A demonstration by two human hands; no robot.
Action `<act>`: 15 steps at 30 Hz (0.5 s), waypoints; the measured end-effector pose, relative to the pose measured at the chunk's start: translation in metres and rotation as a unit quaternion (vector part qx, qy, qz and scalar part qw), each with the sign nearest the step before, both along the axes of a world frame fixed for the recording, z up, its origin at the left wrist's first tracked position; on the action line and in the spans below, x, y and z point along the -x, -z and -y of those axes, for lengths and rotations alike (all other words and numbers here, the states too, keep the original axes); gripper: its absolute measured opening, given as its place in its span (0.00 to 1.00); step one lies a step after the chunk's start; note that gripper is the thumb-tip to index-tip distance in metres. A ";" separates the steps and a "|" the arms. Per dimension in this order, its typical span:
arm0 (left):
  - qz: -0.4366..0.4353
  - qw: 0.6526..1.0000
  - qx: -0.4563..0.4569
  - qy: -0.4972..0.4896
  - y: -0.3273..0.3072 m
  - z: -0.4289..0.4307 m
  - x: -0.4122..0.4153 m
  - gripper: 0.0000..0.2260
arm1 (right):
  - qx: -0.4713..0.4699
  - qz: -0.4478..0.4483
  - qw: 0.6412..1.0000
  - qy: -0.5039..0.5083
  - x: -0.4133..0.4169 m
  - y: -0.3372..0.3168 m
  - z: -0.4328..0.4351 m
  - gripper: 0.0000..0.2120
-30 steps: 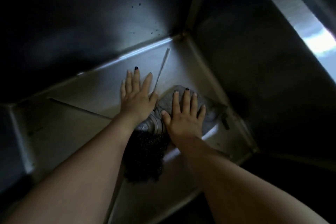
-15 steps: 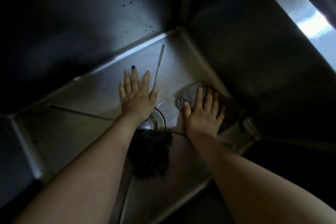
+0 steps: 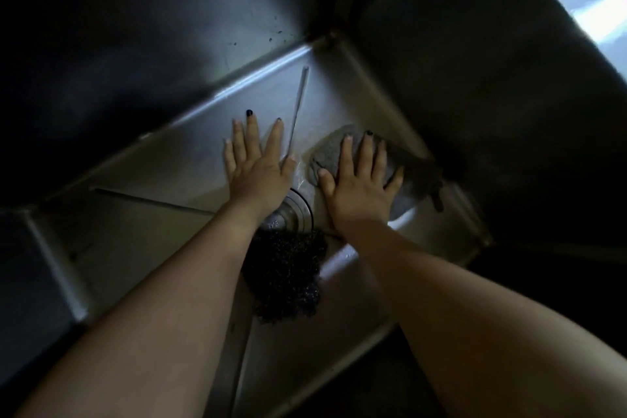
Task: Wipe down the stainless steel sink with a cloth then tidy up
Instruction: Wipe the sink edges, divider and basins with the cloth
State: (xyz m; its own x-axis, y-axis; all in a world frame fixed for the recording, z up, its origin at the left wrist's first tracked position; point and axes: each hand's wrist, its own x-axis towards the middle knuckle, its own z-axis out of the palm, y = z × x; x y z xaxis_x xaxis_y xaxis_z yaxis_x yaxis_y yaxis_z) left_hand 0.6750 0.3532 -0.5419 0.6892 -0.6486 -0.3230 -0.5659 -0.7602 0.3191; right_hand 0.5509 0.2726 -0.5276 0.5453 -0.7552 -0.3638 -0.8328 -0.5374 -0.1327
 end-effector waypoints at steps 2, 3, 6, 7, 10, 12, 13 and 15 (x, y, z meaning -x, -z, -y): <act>-0.006 1.000 0.003 0.000 0.000 -0.001 -0.001 0.27 | 0.005 0.009 1.000 -0.009 -0.004 0.001 0.013 0.30; -0.010 1.000 0.005 -0.001 0.001 -0.001 -0.001 0.27 | 0.010 0.012 1.000 -0.013 -0.002 0.002 0.018 0.30; -0.014 1.000 0.011 -0.003 0.000 -0.001 0.000 0.27 | 0.022 0.013 1.000 -0.006 0.011 0.002 0.023 0.30; -0.013 1.000 0.015 -0.004 -0.001 -0.001 -0.001 0.27 | 0.024 0.005 1.000 0.004 0.016 0.001 0.021 0.30; -0.016 1.000 0.024 -0.010 -0.002 -0.001 0.000 0.27 | 0.018 -0.029 0.999 0.021 0.024 -0.005 0.012 0.30; -0.013 0.999 0.027 -0.012 -0.003 -0.001 0.000 0.27 | 0.004 -0.043 0.999 0.019 0.025 -0.009 0.007 0.31; -0.013 0.999 0.027 -0.011 -0.003 -0.001 0.000 0.27 | -0.003 -0.048 0.999 0.015 0.024 -0.011 0.004 0.31; -0.013 0.999 0.028 -0.010 -0.003 0.000 0.000 0.27 | -0.009 -0.058 0.998 -0.002 0.024 -0.012 -0.003 0.31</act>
